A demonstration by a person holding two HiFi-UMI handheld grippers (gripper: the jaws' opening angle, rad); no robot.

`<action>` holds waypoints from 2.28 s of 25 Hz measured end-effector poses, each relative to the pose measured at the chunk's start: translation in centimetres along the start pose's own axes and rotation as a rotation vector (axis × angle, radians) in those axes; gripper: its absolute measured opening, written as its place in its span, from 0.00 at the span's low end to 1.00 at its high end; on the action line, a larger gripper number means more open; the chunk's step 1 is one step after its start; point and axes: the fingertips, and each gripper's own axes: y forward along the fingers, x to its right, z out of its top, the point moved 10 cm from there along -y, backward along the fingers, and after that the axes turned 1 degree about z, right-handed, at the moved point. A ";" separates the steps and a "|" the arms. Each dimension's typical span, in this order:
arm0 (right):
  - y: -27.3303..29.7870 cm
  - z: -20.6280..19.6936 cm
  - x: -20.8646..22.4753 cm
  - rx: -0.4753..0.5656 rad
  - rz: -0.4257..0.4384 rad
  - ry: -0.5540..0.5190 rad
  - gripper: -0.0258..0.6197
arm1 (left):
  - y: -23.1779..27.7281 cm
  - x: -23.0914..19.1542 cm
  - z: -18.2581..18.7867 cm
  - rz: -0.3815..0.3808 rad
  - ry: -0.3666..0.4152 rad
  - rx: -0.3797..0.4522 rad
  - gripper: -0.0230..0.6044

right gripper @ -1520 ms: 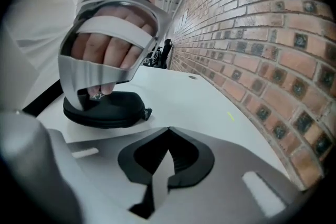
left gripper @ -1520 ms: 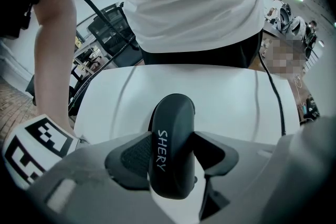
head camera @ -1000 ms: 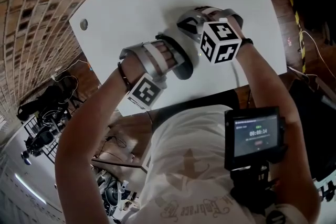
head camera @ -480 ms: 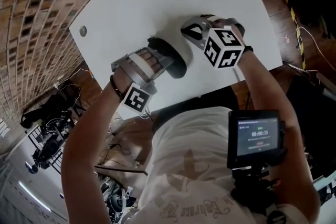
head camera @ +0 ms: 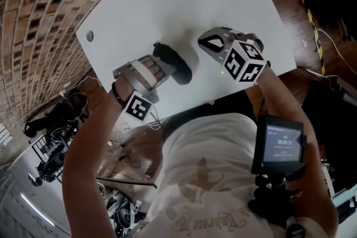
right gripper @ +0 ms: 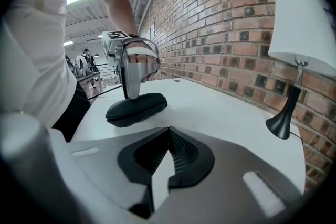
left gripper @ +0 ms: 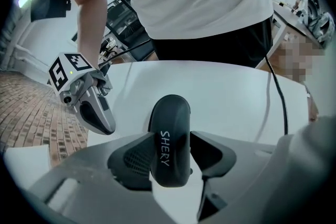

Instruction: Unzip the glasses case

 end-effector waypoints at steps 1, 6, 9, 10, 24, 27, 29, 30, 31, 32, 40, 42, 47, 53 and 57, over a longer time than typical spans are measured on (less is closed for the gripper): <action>-0.2 -0.1 -0.2 0.008 -0.001 0.015 0.05 | -0.2 0.1 0.0 0.000 0.006 -0.003 0.39; -0.7 0.0 -1.5 0.038 0.018 0.054 0.05 | -0.1 -0.6 0.2 0.000 -0.046 -0.027 0.39; -0.9 -0.1 -2.3 0.048 0.026 0.070 0.05 | 0.3 -1.3 0.5 -0.018 -0.132 -0.038 0.38; -1.0 -0.1 -2.5 0.051 0.026 0.079 0.05 | 0.3 -1.5 0.6 -0.025 -0.165 -0.038 0.37; -3.8 -0.5 -3.1 0.078 0.026 0.185 0.05 | -2.5 -0.6 2.1 0.227 -0.810 -0.065 0.23; -4.4 -1.0 -3.9 0.076 0.032 0.212 0.05 | -2.9 0.4 3.9 0.342 -1.004 -0.049 0.14; -5.0 -1.2 -4.9 0.081 0.029 0.234 0.05 | -3.4 1.2 5.4 0.417 -1.126 -0.028 0.10; -5.4 -1.3 -5.3 0.083 0.024 0.242 0.05 | -3.5 1.6 6.1 0.453 -1.181 -0.017 0.08; -5.8 -1.3 -5.6 0.085 0.017 0.247 0.05 | -3.5 1.9 6.8 0.489 -1.232 -0.006 0.06; -6.2 -1.4 -5.9 0.087 0.012 0.251 0.05 | -3.5 2.3 7.4 0.525 -1.285 0.005 0.06; -8.9 0.1 -10.1 0.085 -0.017 0.225 0.05 | -4.8 6.2 12.9 0.766 -1.630 0.113 0.04; -9.8 0.6 -11.8 0.093 -0.021 0.220 0.05 | -5.6 6.8 14.6 0.814 -1.674 0.143 0.04; -11.7 1.7 -15.9 0.107 -0.020 0.198 0.05 | -6.6 8.3 19.3 0.920 -1.754 0.204 0.04; -14.1 2.9 -21.1 0.149 -0.026 0.200 0.05 | -7.8 10.5 24.0 1.014 -1.836 0.279 0.04; -15.5 3.2 -23.8 0.158 -0.036 0.217 0.05 | -7.7 11.4 26.5 1.020 -1.876 0.314 0.04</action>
